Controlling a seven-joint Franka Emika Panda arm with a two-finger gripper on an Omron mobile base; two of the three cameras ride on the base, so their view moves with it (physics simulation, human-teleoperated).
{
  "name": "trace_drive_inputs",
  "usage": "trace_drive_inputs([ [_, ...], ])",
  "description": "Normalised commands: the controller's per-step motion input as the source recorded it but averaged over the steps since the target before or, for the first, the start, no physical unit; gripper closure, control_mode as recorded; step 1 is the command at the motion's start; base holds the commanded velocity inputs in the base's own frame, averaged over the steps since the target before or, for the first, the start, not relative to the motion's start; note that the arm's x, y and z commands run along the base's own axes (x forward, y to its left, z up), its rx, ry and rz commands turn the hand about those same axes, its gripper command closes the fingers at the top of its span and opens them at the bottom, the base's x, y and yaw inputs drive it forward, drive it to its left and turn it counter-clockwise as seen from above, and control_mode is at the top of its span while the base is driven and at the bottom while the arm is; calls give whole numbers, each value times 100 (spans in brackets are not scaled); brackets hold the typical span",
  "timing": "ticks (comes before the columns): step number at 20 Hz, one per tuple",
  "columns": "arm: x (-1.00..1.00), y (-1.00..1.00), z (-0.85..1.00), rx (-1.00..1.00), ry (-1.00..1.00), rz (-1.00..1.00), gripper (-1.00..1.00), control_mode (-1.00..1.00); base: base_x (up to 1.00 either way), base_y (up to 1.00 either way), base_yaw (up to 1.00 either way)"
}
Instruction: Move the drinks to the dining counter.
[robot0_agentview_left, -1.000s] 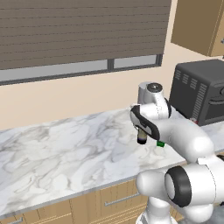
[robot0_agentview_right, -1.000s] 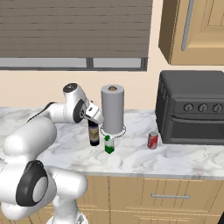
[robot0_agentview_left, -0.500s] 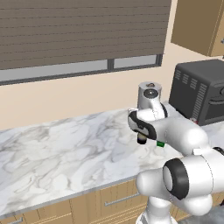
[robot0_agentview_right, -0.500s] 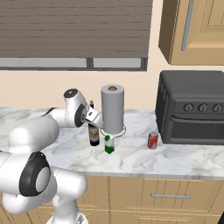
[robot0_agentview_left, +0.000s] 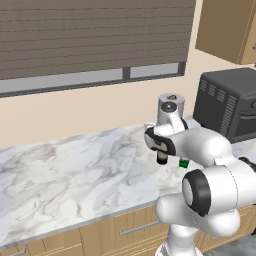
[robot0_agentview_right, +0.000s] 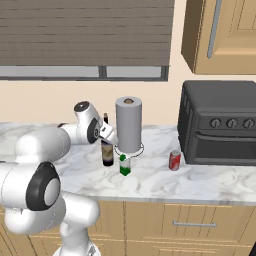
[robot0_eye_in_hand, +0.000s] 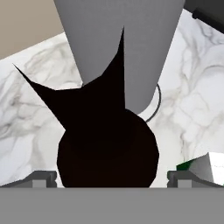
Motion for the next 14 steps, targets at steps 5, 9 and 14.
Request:
trace_drive_inputs([
  [5, 0, 0, 0, 0, 0, 0, 100, -100, 0, 0, 0],
  [9, -27, 0, 0, 0, 0, 0, 100, -100, 0, 0, 0],
  [14, -82, 0, 0, 0, -5, 3, 100, -100, 0, 0, 0],
])
